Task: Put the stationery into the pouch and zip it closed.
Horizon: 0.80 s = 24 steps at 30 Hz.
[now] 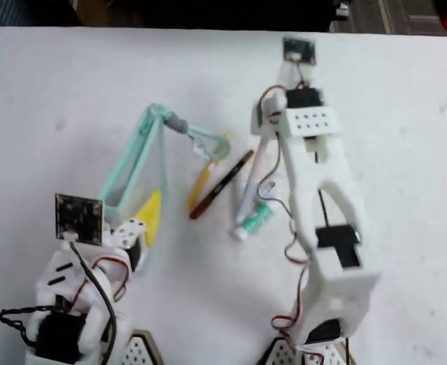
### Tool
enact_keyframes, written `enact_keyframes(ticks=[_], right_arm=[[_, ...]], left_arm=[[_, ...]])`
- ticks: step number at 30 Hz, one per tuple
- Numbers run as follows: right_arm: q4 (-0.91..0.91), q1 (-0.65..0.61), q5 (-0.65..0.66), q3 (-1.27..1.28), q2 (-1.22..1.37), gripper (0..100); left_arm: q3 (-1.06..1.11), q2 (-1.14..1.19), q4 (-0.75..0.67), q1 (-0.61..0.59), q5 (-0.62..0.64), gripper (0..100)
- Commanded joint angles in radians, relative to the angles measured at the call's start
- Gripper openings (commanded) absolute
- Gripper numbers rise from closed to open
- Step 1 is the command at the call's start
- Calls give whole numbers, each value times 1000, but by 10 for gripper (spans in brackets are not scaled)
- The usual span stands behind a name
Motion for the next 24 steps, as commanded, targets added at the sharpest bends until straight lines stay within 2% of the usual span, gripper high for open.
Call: enact_keyframes(ticks=[1,15,18,24], right_arm=[[27,21,40,-26,-208,17],[39,8,104,-26,-705,17],[35,-45,104,-26,-797,17],[-122,-282,106,-26,-954,16]], left_arm=[[18,4,-18,-1,18,212],[18,4,-14,1,18,212],[20,4,-18,1,18,212],[20,4,-14,1,15,212]])
